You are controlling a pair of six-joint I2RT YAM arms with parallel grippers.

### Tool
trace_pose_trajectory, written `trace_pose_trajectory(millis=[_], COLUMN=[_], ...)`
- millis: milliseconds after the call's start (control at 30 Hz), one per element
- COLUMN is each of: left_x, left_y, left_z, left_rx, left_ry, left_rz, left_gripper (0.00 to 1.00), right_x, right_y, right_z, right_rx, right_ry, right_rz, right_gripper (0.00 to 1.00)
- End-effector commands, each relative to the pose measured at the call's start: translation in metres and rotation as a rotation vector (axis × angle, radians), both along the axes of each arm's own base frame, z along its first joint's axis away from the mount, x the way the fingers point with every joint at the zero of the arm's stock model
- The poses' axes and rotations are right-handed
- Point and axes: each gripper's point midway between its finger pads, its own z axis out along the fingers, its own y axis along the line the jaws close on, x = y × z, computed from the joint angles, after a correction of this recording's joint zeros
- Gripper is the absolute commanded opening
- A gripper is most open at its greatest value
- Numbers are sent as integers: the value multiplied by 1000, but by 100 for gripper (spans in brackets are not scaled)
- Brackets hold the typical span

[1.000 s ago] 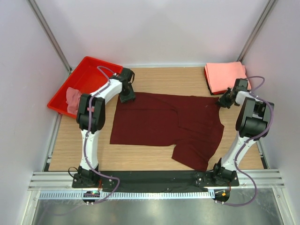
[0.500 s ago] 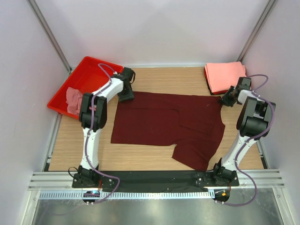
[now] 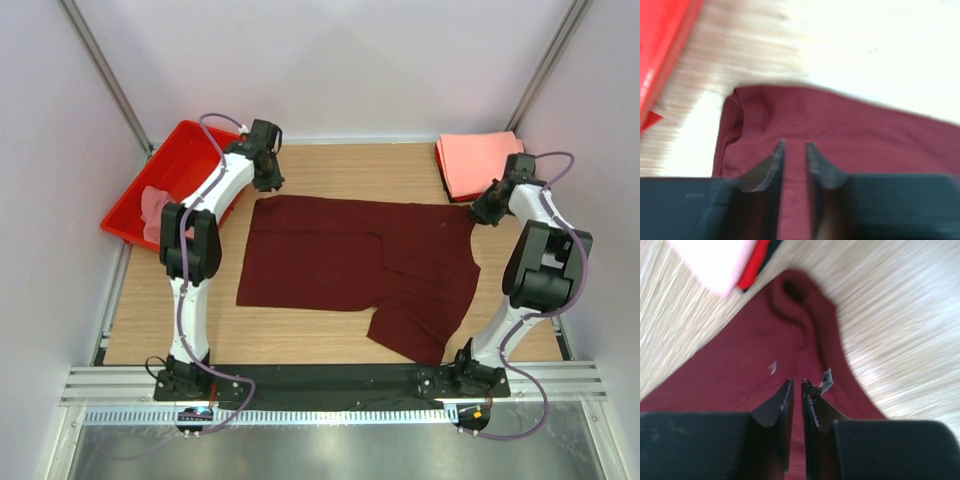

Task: Fold and stack the t-shirts
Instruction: Fold the tshirt

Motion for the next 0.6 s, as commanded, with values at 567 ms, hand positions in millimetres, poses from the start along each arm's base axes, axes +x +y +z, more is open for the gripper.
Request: trace_pose_trajectory(millis=[567], left_x=[-9], left_y=[92], left_z=[-7], left_rx=[186], left_ry=[71], left_rz=[238], left_gripper=[4], right_x=[7], right_y=[37], right_z=[-49], right_rx=[-16], right_ry=[7], right_rz=[113], right_gripper=[13])
